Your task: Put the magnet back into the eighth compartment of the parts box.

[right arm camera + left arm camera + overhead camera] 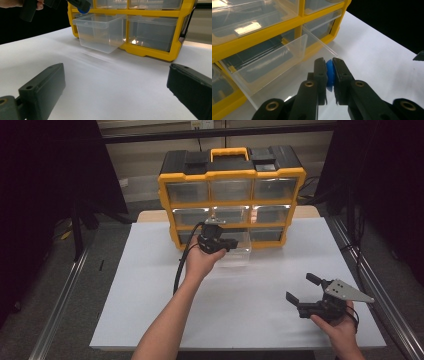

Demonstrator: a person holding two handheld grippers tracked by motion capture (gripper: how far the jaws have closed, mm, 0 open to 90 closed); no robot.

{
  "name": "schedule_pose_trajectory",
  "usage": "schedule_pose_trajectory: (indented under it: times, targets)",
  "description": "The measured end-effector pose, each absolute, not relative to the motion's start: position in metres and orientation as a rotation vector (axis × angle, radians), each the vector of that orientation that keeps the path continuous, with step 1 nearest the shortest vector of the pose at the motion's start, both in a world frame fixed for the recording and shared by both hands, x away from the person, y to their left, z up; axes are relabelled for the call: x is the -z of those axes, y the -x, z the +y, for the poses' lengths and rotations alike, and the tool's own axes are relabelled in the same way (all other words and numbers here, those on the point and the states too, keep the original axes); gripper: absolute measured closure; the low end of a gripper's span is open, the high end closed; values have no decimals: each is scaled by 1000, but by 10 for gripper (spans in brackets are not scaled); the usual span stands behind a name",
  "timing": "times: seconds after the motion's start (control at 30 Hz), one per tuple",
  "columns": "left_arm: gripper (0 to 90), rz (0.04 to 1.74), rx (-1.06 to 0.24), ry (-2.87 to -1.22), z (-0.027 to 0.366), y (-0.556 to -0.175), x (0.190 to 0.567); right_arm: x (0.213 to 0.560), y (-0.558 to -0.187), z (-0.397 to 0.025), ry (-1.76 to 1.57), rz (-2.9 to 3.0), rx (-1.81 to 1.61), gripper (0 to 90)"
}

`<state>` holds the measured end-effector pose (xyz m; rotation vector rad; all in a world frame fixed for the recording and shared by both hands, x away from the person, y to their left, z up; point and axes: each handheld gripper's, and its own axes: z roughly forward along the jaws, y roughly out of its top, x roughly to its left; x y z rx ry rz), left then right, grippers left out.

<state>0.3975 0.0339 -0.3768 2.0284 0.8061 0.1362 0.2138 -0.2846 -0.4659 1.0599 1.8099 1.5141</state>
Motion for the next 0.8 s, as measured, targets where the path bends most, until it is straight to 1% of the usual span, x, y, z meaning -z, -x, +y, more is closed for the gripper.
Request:
schedule_pose_trajectory:
  times: [0.8]
  targets:
    - [823, 848, -148, -2020, 28, -408, 381, 466, -214, -285, -1059, 1809, -1515, 15]
